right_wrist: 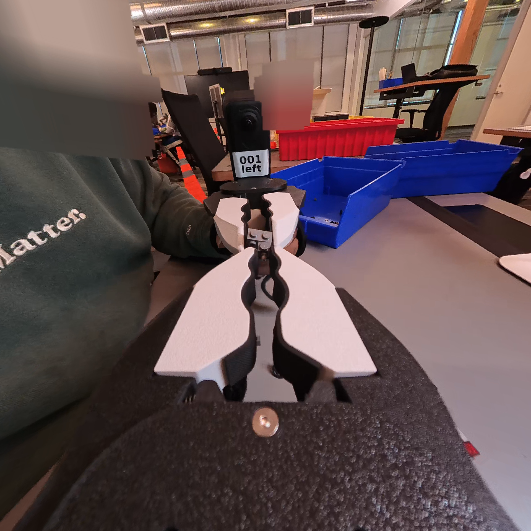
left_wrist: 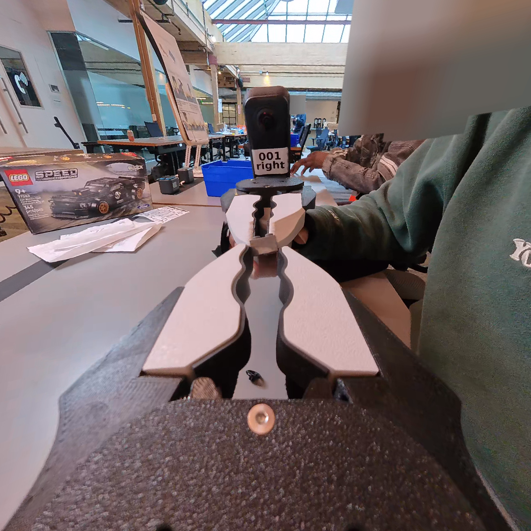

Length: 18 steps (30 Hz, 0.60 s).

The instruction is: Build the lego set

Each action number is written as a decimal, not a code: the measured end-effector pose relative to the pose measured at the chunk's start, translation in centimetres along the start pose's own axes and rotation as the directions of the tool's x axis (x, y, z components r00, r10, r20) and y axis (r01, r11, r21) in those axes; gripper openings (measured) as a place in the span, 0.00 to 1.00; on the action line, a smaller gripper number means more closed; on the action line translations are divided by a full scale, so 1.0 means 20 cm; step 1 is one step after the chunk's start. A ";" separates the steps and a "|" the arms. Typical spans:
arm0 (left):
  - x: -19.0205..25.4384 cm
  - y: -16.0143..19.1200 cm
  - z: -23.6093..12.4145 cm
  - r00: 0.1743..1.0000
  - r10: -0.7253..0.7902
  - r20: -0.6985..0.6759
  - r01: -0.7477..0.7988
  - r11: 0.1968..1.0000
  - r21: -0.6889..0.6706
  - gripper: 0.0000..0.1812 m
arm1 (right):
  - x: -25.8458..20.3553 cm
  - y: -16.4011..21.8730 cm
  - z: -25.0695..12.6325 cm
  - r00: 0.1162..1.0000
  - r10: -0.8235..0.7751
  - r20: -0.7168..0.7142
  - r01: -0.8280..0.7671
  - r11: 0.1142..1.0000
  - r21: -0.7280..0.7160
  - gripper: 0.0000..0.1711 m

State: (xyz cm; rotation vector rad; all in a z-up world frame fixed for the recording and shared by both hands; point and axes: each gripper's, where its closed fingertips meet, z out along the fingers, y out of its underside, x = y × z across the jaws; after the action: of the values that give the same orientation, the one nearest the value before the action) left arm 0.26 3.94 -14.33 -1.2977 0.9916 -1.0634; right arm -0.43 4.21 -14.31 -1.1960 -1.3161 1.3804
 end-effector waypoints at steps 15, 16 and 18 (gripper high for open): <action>-0.01 0.03 0.00 1.000 -0.004 -0.018 0.004 1.000 -0.024 0.09 | 0.01 0.03 0.00 0.999 0.043 0.018 -0.043 0.999 -0.015 0.04; -0.01 0.03 0.00 1.000 0.000 -0.016 -0.001 1.000 -0.027 0.09 | 0.01 0.03 0.00 0.999 0.041 0.009 -0.041 0.999 -0.010 0.04; 0.00 0.03 -0.01 1.000 -0.007 -0.029 0.006 1.000 -0.013 0.09 | 0.00 0.02 0.00 0.999 0.051 0.009 -0.051 0.999 -0.001 0.04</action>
State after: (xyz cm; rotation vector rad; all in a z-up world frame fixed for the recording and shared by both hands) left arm 0.16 3.95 -14.91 -1.2996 1.0181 -1.0854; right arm -0.46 4.20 -14.80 -1.2333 -1.3005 1.4226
